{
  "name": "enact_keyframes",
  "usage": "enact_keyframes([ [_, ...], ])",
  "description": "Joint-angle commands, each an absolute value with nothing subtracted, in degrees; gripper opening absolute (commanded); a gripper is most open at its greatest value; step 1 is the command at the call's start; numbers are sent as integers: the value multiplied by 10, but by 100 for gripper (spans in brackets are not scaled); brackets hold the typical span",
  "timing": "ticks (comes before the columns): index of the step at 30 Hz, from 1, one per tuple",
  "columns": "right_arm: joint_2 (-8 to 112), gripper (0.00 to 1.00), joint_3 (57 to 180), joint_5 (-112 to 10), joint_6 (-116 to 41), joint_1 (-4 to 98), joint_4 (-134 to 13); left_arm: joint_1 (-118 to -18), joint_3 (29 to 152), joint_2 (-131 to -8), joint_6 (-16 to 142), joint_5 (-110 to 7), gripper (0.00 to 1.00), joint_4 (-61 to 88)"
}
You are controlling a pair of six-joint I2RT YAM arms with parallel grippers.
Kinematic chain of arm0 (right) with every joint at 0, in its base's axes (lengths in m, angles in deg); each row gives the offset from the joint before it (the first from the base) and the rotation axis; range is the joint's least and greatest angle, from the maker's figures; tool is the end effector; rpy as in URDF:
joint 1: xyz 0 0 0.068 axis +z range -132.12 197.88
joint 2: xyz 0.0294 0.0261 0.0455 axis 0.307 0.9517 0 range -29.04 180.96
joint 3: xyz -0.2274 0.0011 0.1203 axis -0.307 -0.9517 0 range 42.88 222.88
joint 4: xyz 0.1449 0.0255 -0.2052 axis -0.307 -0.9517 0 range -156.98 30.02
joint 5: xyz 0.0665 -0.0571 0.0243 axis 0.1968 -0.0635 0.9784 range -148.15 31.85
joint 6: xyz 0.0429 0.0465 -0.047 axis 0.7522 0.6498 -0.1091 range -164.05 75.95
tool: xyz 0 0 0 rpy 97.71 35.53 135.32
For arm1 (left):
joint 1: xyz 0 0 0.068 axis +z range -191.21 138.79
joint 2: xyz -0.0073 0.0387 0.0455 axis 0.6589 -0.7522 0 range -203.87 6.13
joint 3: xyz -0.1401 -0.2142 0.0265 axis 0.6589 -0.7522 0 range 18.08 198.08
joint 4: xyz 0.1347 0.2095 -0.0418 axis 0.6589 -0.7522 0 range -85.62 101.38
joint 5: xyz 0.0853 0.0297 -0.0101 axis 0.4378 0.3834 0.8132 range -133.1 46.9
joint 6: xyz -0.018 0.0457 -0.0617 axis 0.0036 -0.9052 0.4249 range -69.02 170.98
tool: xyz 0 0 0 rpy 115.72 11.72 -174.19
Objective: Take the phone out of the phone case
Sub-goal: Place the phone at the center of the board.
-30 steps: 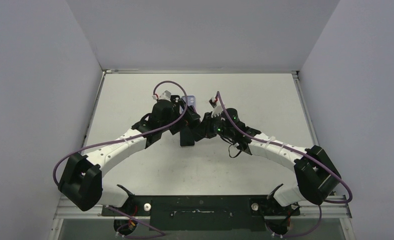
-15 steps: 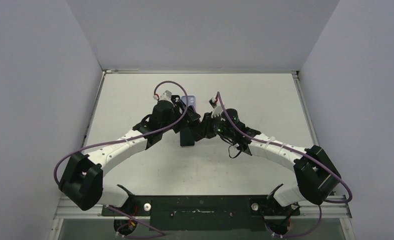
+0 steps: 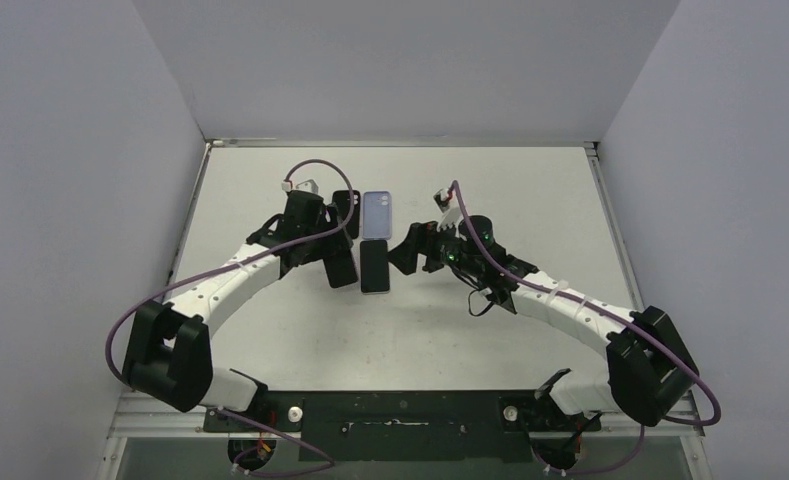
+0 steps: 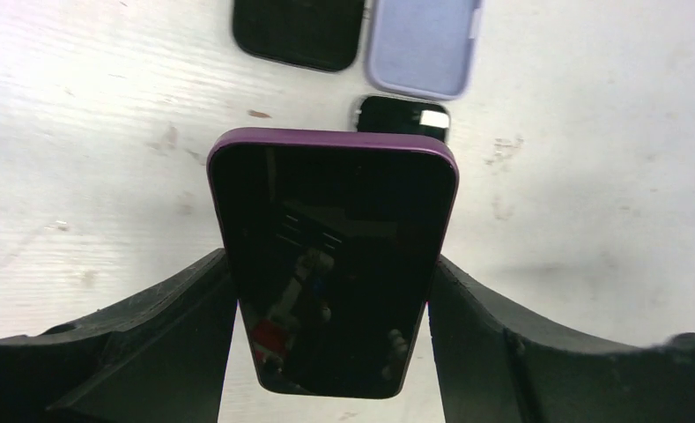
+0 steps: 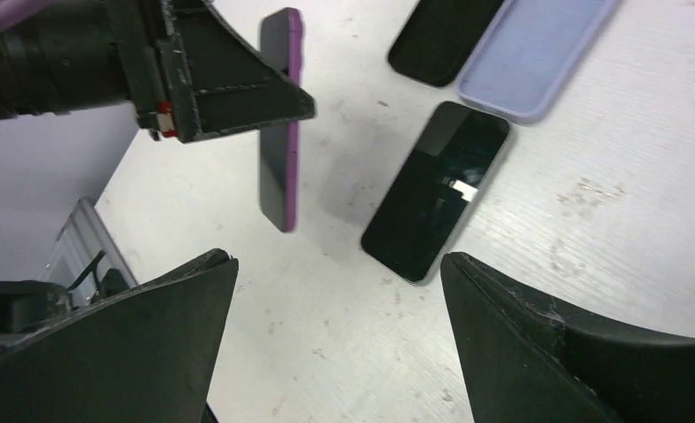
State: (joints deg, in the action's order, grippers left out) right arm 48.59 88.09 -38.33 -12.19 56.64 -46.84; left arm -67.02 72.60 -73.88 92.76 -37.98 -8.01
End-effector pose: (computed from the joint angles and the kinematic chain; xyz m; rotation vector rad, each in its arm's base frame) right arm 0.2412 0.2229 0.2346 -0.3766 2.0284 1.1315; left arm 0.2868 -0.1318 0.2108 -0.3777 2.3700 -0.4653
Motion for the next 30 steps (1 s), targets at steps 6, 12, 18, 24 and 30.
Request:
enact_keyframes([
  [6,420,91,857,-411,-164,487,-527,-636,819,-853,769,-377,0,-151],
  [12,400,92,860,-421,-184,463,-558,-637,883,-947,752,-383,3,-163],
  [18,389,93,847,-425,-182,457,-565,-638,919,-997,743,-396,16,-168],
  [24,376,93,837,-431,-183,453,-569,-645,903,-1004,759,-411,28,-157],
  [30,379,93,835,-430,-185,451,-569,-646,897,-1003,768,-419,43,-152],
])
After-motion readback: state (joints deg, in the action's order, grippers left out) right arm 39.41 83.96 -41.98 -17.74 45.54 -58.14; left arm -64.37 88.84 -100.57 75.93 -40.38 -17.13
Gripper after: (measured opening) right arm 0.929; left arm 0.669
